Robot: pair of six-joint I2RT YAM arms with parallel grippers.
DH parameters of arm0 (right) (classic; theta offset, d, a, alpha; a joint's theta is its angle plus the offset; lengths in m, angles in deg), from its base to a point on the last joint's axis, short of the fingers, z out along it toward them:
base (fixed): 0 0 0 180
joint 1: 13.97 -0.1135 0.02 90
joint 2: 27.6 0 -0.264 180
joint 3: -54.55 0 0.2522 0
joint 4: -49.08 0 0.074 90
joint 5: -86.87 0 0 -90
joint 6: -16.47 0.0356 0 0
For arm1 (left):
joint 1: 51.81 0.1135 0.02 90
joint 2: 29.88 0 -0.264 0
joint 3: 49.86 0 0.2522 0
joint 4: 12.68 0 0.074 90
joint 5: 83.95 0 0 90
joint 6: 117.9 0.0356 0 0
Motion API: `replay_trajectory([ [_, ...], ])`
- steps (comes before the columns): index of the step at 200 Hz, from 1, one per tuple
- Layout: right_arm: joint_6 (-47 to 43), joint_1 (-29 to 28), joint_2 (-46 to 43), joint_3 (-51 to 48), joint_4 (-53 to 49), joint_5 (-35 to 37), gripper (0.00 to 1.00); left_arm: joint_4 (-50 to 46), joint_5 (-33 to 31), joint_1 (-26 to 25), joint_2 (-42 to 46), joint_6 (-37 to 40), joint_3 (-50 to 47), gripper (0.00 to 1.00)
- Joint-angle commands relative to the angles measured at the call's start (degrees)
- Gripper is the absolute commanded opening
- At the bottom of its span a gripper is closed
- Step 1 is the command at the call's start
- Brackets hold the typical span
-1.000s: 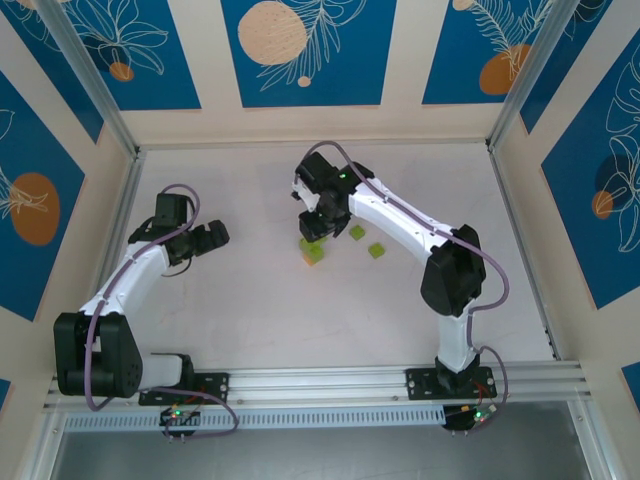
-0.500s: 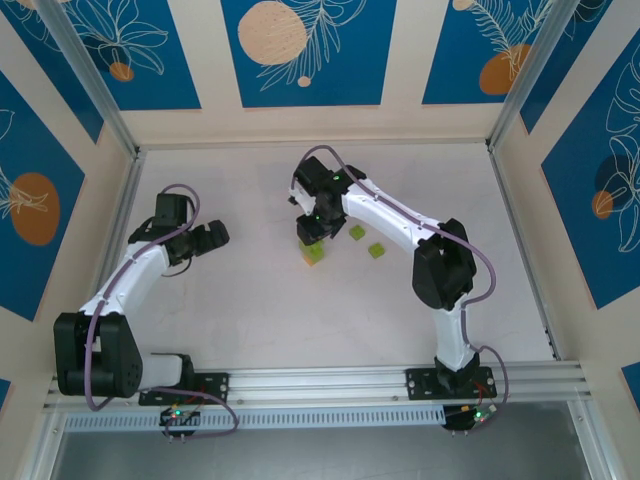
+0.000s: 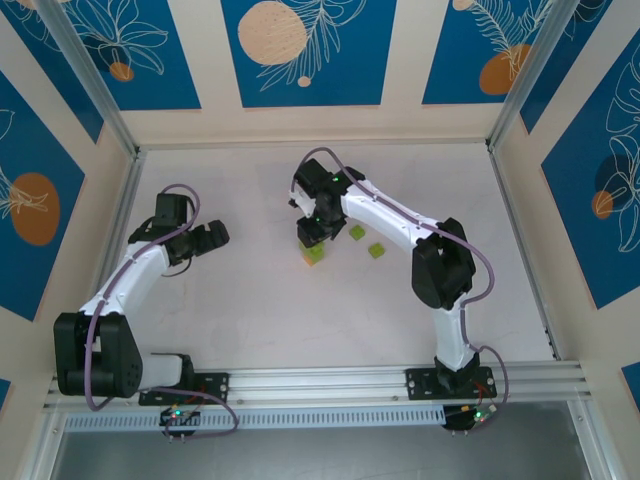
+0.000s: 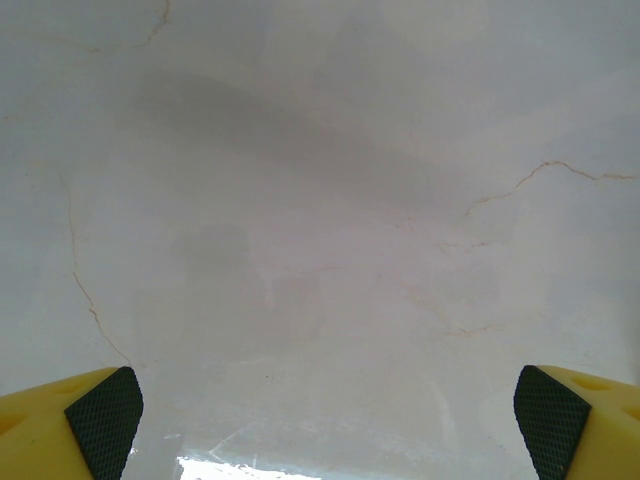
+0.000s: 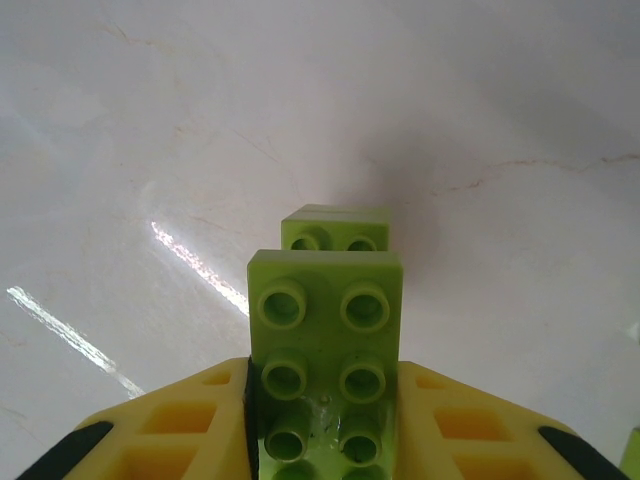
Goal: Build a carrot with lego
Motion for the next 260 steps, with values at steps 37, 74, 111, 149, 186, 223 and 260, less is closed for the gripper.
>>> replay_trajectory([
  [37, -1.4, 0.3, 1.5, -2.5, -0.2, -1.9, 0.32, 0.0, 0.2, 0.9, 0.0, 0.2, 0.6, 0.98],
  [74, -1.3, 0.1, 2.0, -2.5, -0.1, -1.8, 0.32, -0.1, 0.2, 0.9, 0.0, 0.2, 0.6, 0.98],
  [111, -1.8, -0.2, 3.0, -1.6, -1.3, -1.4, 0.32, -0.2, 0.1, 0.9, 0.0, 0.3, 0.6, 0.98],
  [149, -2.8, -0.8, 4.6, -1.1, -3.9, 0.6, 0.32, -0.1, 0.1, 0.9, 0.0, 0.2, 0.6, 0.98],
  [186, -3.5, -1.3, 5.8, -1.6, -6.0, 1.7, 0.32, -0.1, 0.0, 0.9, 0.1, 0.2, 0.5, 0.98],
  [223, -4.0, -1.7, 7.9, -1.3, -8.5, 3.0, 0.32, 0.0, 0.1, 0.9, 0.1, 0.2, 0.5, 0.98],
  [260, -3.8, -1.8, 8.9, -3.4, -8.7, 1.1, 0.32, -0.1, 0.0, 0.9, 0.5, 0.2, 0.4, 0.98],
])
